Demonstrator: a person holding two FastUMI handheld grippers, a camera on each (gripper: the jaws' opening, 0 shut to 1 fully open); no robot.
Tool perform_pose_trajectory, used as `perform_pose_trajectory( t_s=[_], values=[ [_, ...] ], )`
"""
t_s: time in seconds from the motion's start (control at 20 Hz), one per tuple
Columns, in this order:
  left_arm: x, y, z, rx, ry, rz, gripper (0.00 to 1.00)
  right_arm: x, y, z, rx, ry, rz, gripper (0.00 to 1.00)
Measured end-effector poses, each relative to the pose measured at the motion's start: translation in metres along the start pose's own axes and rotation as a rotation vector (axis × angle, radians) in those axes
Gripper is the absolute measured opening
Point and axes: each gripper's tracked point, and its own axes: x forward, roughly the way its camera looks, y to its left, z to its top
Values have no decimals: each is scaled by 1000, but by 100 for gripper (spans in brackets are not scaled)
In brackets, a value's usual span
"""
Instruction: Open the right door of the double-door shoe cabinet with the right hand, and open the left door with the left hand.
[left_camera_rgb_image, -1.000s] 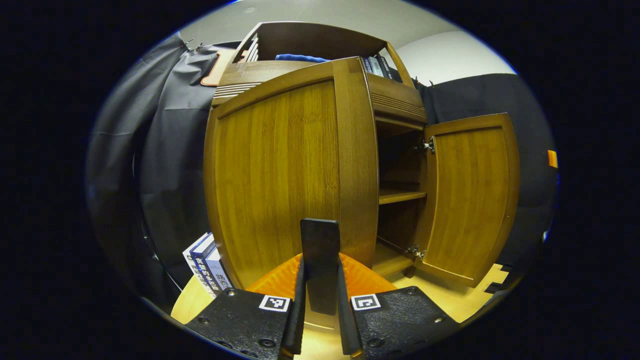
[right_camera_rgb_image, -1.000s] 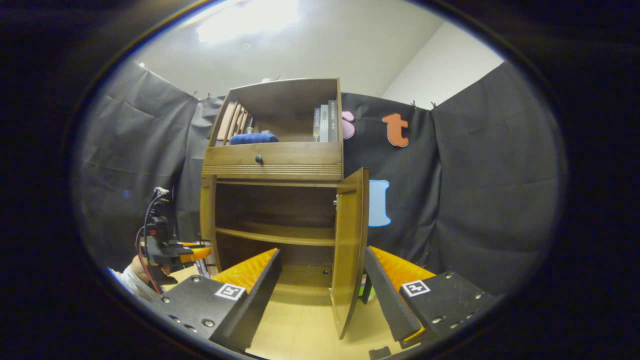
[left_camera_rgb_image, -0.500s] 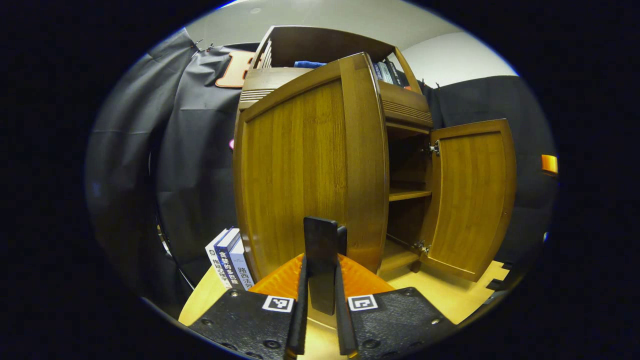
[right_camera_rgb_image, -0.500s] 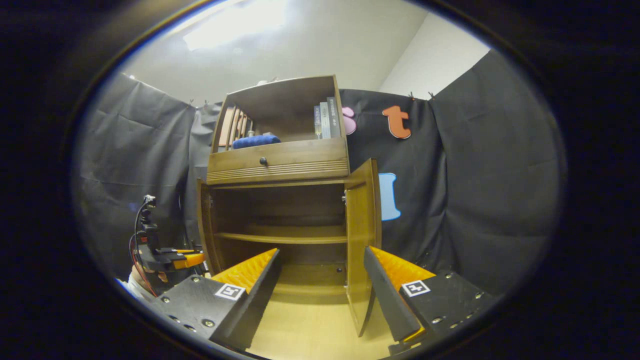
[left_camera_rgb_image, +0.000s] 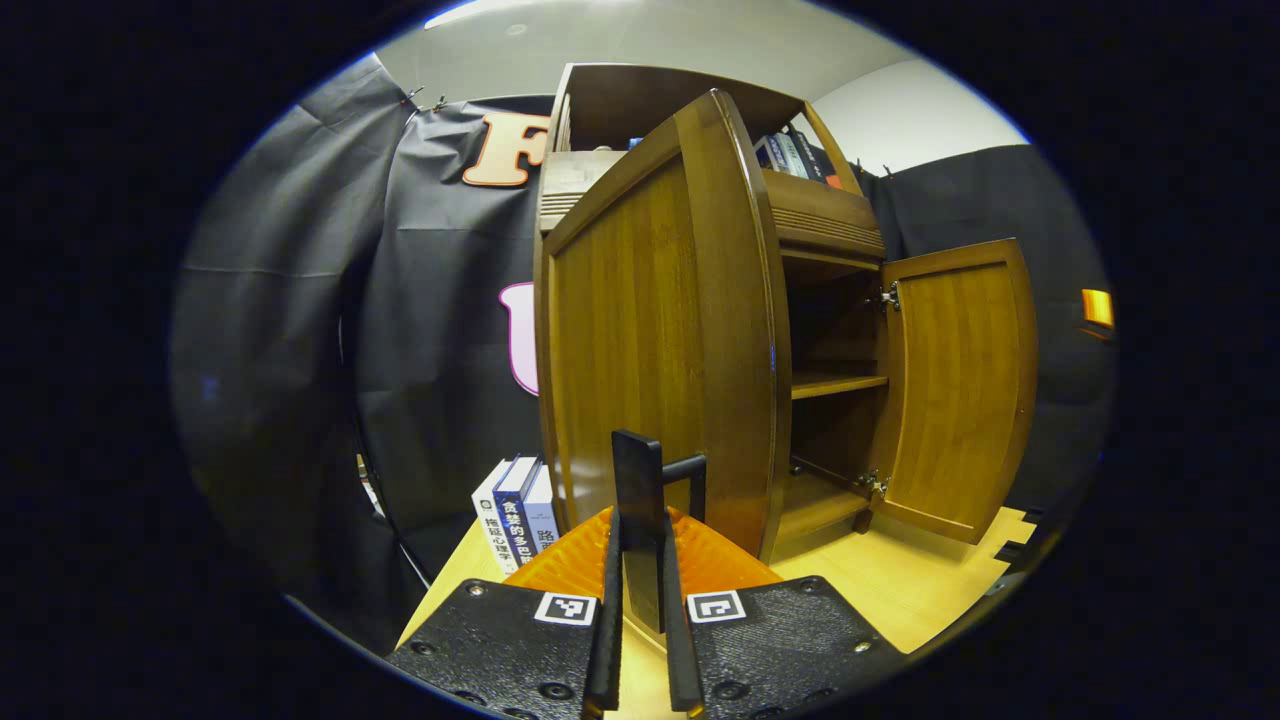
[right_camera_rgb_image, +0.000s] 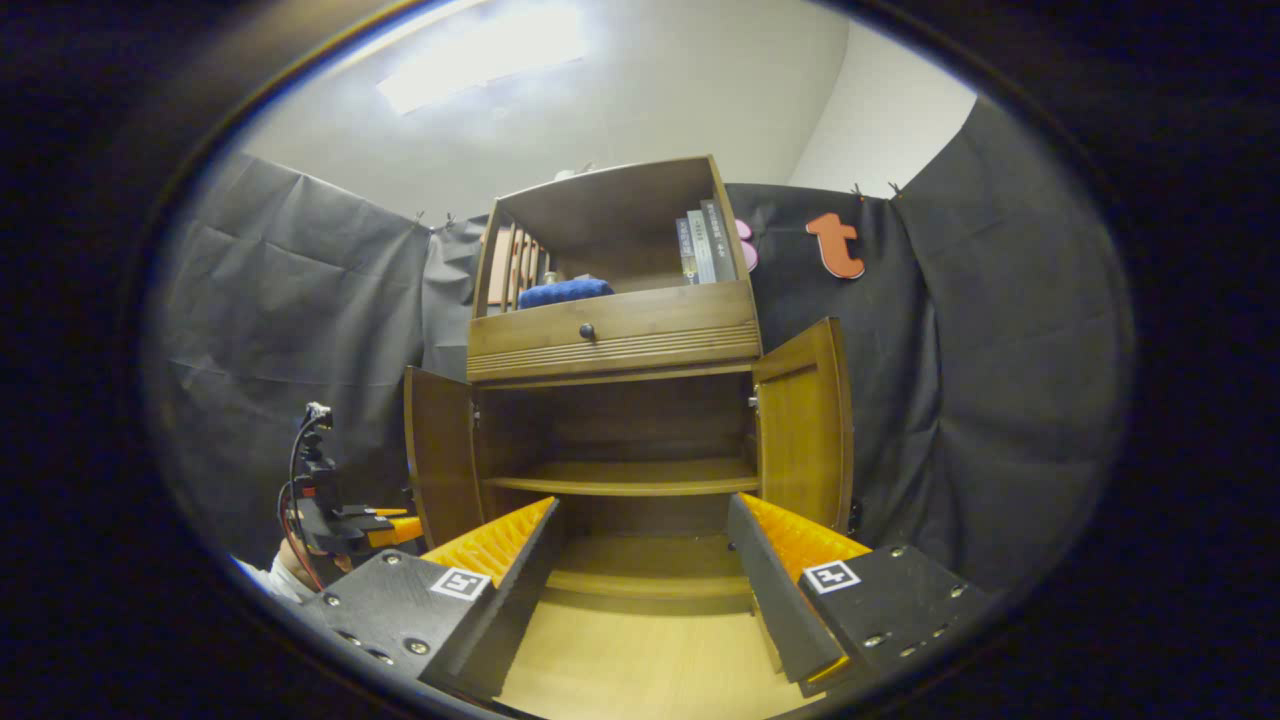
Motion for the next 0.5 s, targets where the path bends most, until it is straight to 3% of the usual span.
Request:
perform_pose_trajectory(
  t_s=[0.05,0.1,0.35,0.5],
  values=[
    [-2,6,0,-7,1,5,17,0,3,-1,-6,1,3,94],
    [-5,14,0,-7,2,10,17,3,6,-3,-9,3,7,98],
    [-12,70,-2,16,-7,102,7,16,19,-13,-16,19,21,94],
    [-13,88,-3,-18,-3,54,0,27,27,-18,-10,28,31,98]
  ],
)
